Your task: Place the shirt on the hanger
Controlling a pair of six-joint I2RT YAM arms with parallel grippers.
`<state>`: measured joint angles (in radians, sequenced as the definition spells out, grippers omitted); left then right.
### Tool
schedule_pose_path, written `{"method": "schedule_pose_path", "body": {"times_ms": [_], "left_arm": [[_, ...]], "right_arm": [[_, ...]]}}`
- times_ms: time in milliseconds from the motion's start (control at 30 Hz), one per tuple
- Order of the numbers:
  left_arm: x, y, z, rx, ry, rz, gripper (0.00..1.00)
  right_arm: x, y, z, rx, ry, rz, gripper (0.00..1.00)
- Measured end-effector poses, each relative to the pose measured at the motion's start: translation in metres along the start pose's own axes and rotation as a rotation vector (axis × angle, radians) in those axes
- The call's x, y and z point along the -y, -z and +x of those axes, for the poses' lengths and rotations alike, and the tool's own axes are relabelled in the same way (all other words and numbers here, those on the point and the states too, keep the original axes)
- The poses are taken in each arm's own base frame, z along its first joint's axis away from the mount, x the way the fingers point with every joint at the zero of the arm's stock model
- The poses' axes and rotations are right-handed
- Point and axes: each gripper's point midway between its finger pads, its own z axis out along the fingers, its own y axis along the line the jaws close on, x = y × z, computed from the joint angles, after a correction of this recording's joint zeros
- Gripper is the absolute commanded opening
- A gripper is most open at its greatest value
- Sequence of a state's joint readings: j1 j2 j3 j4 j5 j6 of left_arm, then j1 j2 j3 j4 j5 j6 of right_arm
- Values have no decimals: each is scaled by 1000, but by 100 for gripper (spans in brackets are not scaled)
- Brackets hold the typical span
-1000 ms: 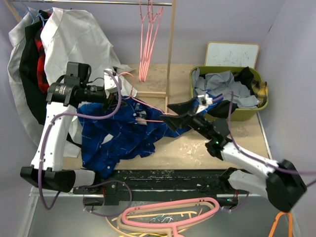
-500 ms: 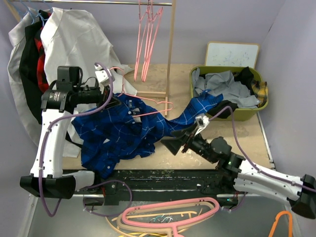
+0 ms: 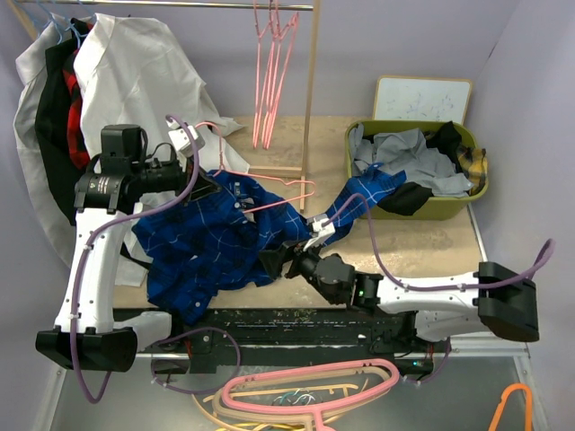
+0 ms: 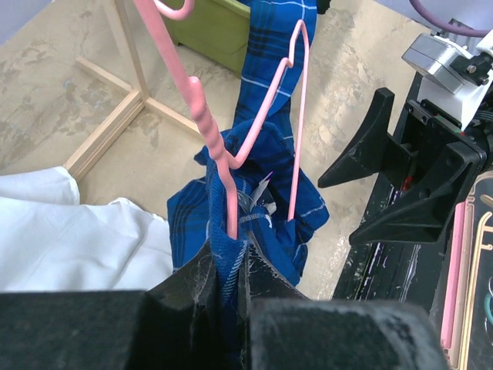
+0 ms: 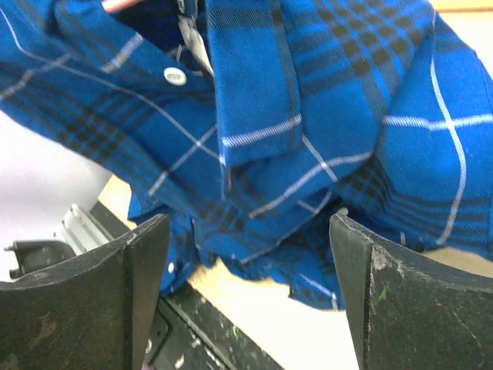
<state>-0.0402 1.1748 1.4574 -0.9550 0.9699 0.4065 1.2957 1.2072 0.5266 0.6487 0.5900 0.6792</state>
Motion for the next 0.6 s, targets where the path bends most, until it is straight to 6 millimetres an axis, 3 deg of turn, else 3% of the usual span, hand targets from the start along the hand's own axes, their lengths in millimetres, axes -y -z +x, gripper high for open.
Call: {"method": "schedule_pose_path", "body": {"times_ms": [133, 300, 533, 567, 600], "left_arm": [[0, 0, -2, 6, -2, 3, 0], [3, 0, -1, 11, -6, 7, 0], [5, 0, 0, 14, -2, 18, 0], [6, 0, 1, 14, -2, 18, 0], [6, 0, 1, 14, -1, 18, 0]], "right_arm": [[-11, -13, -11, 53, -5, -7, 77], [-15, -25, -14, 76, -11, -9, 56], [4, -42, -8, 75, 1, 47, 12], [8, -44, -8, 76, -1, 55, 2], [11, -46, -9, 79, -4, 63, 0]]}}
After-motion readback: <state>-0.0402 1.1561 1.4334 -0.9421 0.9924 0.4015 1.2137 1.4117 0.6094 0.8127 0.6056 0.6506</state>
